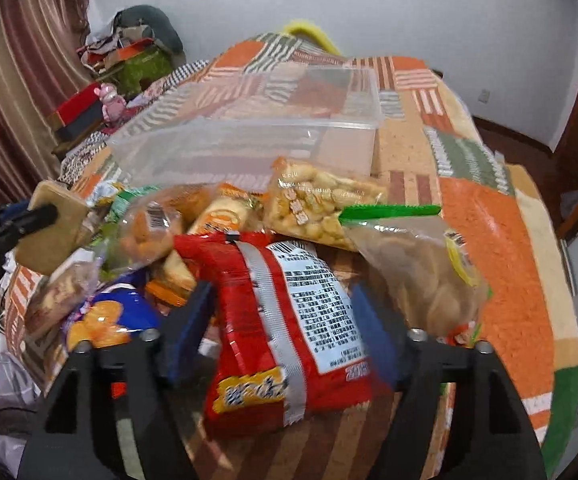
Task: Organize snacks
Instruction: 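Carry bread loaf and red chip bag into the clear box and release both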
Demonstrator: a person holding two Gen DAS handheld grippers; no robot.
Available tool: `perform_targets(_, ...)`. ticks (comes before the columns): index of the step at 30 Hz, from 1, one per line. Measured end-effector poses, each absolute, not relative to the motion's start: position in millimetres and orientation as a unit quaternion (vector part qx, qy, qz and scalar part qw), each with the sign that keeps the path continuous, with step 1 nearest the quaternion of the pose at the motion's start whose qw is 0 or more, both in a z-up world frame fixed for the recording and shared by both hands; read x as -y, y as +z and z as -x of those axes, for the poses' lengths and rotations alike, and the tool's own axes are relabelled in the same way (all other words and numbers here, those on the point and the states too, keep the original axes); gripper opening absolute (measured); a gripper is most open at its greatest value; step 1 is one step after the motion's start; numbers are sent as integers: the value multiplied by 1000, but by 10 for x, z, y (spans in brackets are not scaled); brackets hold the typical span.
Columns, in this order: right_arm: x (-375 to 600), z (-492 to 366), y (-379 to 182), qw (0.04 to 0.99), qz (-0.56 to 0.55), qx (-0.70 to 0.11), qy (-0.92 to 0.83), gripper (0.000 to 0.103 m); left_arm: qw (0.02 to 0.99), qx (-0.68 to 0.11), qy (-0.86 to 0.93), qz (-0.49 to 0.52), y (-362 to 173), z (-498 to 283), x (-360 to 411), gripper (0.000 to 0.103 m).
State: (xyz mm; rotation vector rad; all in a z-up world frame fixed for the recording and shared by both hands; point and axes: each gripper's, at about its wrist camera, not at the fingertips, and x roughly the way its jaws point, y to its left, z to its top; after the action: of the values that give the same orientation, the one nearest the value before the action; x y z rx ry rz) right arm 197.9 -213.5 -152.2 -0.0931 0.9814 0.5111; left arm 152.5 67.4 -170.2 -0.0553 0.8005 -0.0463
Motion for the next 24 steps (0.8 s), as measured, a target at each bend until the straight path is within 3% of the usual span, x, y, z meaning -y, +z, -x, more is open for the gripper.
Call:
perform_targets(4,2163,-2113,-1660,834,15,-491,252,81,919,-392,-21,30,-1715,-1542,-676,35)
perform_targets(6,2172,-2123,-1671,831,12,-493,256,79,919,-394,-20,31,-1722,-1545,-675,35)
perform_targets(8,2147,-2082,-1652,831,17,-489,263,67,919,-393,-20,30,-1721,-1552,-674,35)
perform_targets(24,2225,-1816,-1156,859,6,-437,268,66,934,-356,-34,20,-1366,-1618,-559,35)
